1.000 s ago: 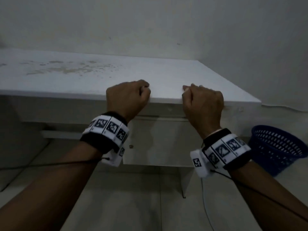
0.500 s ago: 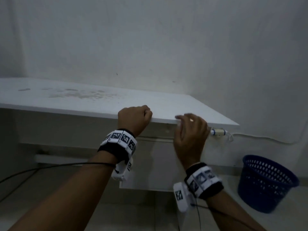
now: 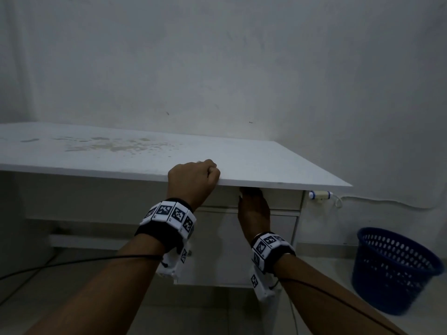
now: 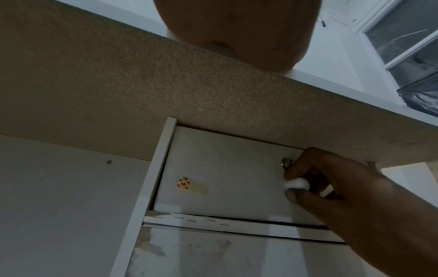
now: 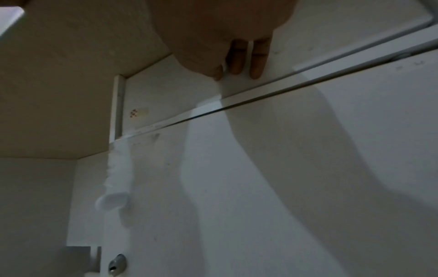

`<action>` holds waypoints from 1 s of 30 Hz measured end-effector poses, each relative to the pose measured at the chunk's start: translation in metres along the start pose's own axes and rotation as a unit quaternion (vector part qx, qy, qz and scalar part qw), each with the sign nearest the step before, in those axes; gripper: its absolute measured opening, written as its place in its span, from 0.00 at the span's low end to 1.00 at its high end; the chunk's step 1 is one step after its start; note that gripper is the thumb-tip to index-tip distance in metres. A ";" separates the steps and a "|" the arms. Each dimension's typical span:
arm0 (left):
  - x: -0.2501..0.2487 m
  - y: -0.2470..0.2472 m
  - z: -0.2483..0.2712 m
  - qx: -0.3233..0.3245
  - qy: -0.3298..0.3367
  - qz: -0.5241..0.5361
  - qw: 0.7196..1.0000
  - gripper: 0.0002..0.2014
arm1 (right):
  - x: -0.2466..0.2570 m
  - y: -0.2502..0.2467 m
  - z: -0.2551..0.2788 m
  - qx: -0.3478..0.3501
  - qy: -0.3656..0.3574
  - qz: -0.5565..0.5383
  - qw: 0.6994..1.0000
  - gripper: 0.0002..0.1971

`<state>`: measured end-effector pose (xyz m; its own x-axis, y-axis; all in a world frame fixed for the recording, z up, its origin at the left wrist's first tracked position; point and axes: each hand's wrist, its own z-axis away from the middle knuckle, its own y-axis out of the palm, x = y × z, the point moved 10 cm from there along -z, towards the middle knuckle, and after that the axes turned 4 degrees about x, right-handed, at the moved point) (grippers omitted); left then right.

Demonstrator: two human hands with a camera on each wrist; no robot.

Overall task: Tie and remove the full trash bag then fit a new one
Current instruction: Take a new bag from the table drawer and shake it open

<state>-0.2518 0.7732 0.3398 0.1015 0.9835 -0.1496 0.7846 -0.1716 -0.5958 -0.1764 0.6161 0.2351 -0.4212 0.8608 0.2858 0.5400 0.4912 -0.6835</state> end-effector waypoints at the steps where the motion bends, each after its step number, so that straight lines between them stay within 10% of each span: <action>1: 0.000 -0.001 0.000 -0.001 -0.001 -0.001 1.000 0.19 | -0.001 -0.001 -0.002 -0.009 -0.003 -0.010 1.000 0.16; 10: -0.017 -0.013 0.025 -0.057 0.067 0.022 0.996 0.18 | 0.014 -0.049 0.052 -0.105 -0.082 0.057 0.989 0.04; 14: -0.039 0.013 0.102 -0.019 0.197 0.046 0.979 0.38 | 0.023 -0.071 0.074 -0.142 -0.133 0.051 0.980 0.01; 20: -0.030 0.025 0.133 -0.023 0.137 -0.032 0.990 0.48 | 0.045 -0.106 0.111 -0.160 -0.215 0.036 0.963 0.05; 30: -0.036 0.024 0.154 -0.040 0.106 -0.046 0.992 0.57 | 0.056 -0.109 0.118 0.108 -0.205 0.071 0.970 0.13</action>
<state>-0.3304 0.7250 0.2093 0.1474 0.9860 0.0777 0.8422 -0.0839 -0.5326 -0.3452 0.5951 0.2464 -0.6316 0.7708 -0.0831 0.4679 0.2935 -0.8336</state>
